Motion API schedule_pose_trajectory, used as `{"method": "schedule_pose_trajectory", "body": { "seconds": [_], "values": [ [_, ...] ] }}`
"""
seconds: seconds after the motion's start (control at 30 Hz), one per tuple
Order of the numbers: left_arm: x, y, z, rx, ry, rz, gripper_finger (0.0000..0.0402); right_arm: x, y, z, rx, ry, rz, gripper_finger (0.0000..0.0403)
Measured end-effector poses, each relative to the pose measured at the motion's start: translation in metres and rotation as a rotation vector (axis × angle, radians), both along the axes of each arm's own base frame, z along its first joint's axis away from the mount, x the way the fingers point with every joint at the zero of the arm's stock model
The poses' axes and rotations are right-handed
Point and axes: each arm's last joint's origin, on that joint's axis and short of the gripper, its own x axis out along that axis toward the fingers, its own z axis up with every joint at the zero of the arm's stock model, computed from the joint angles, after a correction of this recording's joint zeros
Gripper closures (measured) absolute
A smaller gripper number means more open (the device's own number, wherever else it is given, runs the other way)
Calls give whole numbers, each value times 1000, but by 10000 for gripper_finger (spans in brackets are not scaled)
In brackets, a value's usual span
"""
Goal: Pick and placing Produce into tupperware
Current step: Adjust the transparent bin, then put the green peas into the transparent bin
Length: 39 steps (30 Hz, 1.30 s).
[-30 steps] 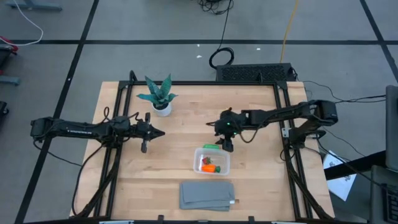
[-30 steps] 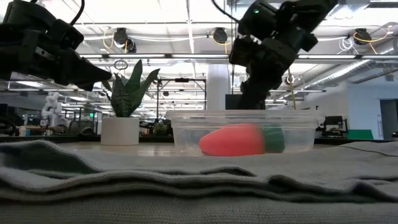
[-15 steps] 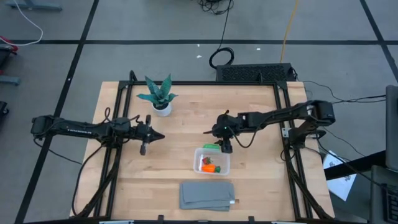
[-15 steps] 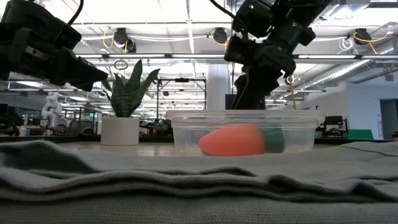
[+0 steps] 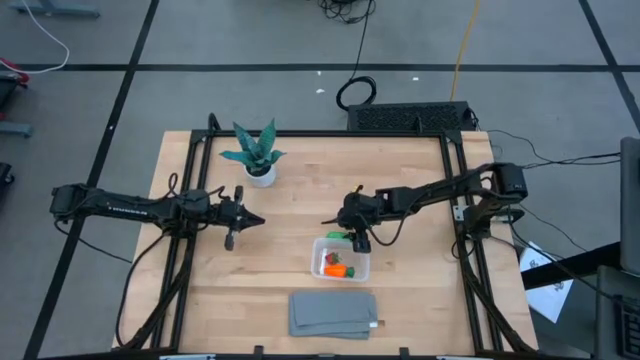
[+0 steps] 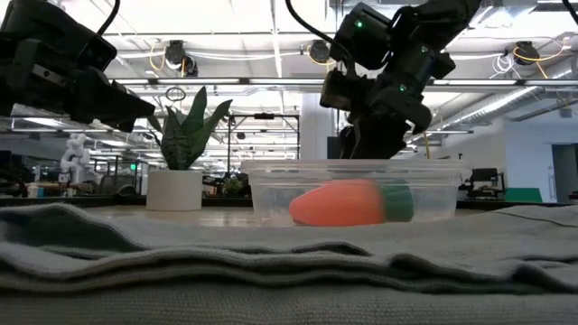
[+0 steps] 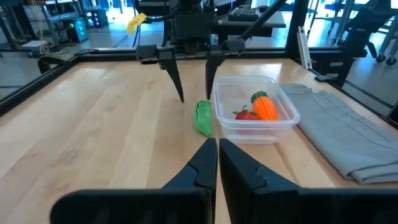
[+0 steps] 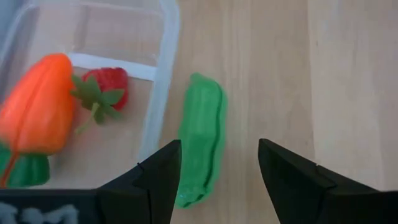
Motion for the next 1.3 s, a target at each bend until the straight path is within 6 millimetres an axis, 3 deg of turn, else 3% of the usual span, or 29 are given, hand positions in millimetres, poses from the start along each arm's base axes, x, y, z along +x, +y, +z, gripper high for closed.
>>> {"method": "schedule_pose_trajectory", "body": {
  "seconds": [0.67,1.3],
  "values": [
    [0,0,0,-2,4,0,380,3,19,2,49,-27,-9,200],
    [0,0,-1,-2,10,0,380,-3,8,-5,85,6,-97,200]
  ]
}}
